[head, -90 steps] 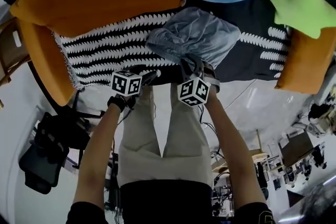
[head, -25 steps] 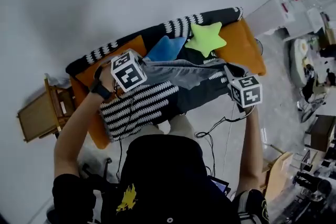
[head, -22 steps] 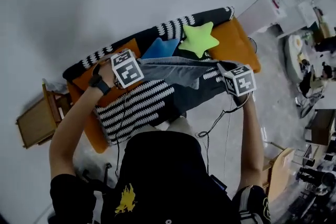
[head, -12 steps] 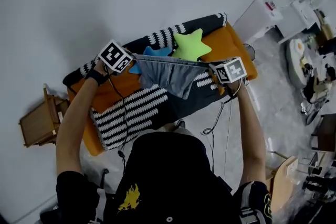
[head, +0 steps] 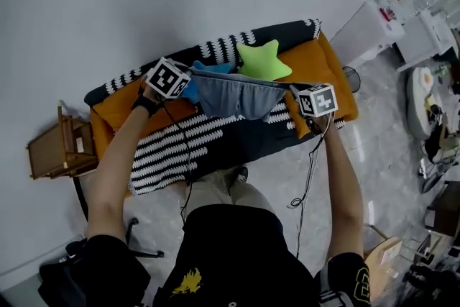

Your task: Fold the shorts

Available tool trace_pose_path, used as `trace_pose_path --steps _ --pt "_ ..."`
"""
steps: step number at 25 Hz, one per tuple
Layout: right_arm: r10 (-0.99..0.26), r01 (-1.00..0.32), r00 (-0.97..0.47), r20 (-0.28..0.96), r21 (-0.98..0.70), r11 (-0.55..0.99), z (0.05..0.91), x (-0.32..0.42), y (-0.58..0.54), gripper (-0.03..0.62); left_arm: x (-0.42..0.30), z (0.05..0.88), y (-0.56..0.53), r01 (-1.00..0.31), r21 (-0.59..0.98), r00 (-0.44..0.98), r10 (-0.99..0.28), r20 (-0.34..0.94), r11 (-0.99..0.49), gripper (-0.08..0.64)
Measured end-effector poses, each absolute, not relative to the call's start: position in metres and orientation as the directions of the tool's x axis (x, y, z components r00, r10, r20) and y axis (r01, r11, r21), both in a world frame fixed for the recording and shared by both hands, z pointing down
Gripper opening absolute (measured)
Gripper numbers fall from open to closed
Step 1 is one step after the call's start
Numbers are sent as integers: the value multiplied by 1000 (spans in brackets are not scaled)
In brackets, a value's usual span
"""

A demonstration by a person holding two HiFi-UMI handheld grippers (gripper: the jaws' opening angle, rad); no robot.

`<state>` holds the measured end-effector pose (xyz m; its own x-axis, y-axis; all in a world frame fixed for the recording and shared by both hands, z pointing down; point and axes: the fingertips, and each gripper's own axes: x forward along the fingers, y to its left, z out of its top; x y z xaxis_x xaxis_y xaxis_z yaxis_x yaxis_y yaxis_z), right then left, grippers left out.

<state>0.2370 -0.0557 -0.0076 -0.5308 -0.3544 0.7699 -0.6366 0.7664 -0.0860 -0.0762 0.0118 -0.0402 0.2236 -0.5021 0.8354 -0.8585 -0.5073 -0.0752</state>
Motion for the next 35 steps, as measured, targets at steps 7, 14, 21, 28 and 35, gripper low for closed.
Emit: trace_pose_path --steps 7,14,21,28,35 --pt "-393 -630 -512 764 -22 776 21 236 -95 30 -71 3 -15 -831 -153 185 -525 830 -535 25" --pt "-441 -674 -539 718 -54 737 15 251 -55 32 -61 3 20 -830 -112 271 -570 776 -547 26" --pt "-405 -700 -424 810 -10 714 145 265 70 34 -46 119 125 -791 -61 342 -522 781 -609 31" --pt "-263 -721 -266 927 -10 693 344 293 189 34 -8 328 261 -738 37 360 -348 866 -673 32" --pt "-183 -811 -172 968 -34 583 478 326 281 34 22 484 364 -818 277 432 -220 875 -504 37"
